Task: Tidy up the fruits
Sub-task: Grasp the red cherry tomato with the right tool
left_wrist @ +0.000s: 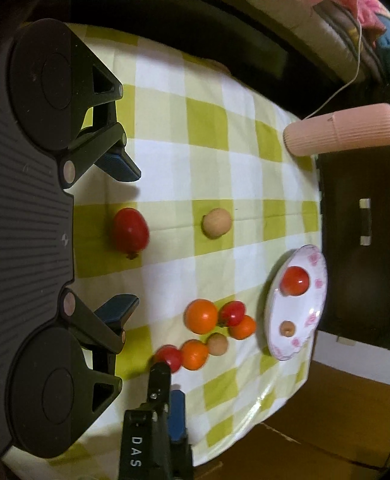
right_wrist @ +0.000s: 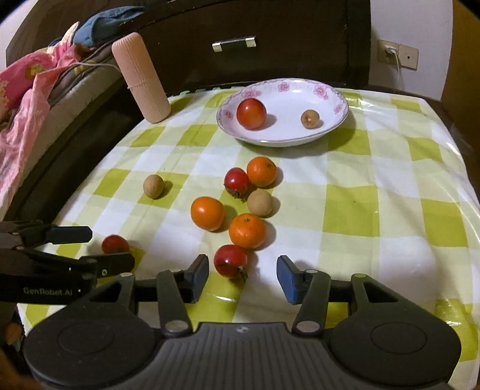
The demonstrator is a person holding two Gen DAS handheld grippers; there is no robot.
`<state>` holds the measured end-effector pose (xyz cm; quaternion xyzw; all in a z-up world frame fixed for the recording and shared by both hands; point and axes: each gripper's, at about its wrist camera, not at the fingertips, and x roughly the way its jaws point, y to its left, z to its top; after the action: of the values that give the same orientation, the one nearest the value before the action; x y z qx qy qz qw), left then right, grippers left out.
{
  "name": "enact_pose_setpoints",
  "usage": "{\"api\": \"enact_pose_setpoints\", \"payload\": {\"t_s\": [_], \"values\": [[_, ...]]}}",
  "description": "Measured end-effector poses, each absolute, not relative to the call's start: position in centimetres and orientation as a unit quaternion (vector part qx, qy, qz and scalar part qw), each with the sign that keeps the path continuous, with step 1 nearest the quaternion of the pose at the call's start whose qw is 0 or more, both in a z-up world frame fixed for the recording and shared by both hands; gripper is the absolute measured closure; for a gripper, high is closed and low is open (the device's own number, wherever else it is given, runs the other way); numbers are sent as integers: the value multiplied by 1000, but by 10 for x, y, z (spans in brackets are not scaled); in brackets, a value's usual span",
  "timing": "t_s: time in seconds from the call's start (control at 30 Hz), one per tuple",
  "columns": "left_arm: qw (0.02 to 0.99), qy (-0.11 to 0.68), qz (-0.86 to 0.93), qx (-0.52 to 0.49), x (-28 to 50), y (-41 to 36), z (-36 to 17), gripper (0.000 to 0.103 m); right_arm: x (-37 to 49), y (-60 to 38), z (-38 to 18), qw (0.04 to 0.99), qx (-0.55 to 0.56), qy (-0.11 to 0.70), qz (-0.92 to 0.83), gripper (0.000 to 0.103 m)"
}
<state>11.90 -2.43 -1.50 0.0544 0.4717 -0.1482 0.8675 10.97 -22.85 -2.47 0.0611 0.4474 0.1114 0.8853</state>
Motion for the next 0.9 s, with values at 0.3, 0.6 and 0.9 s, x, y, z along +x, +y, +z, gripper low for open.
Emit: {"api": "enact_pose_setpoints", "payload": {"t_s": [0.3,0.6,0.9], "values": [[862,473,-157,91,120,-33,-27,16,121,-216,-37,887,38,443,122,54],[863,469,-162,98,122,-33,-30,17,115,-191,-37,888,-27,434,149,69],[865,468,-162,85,123,-30,-26,41,116,-198,-36,884,-4,442,154,77]]}}
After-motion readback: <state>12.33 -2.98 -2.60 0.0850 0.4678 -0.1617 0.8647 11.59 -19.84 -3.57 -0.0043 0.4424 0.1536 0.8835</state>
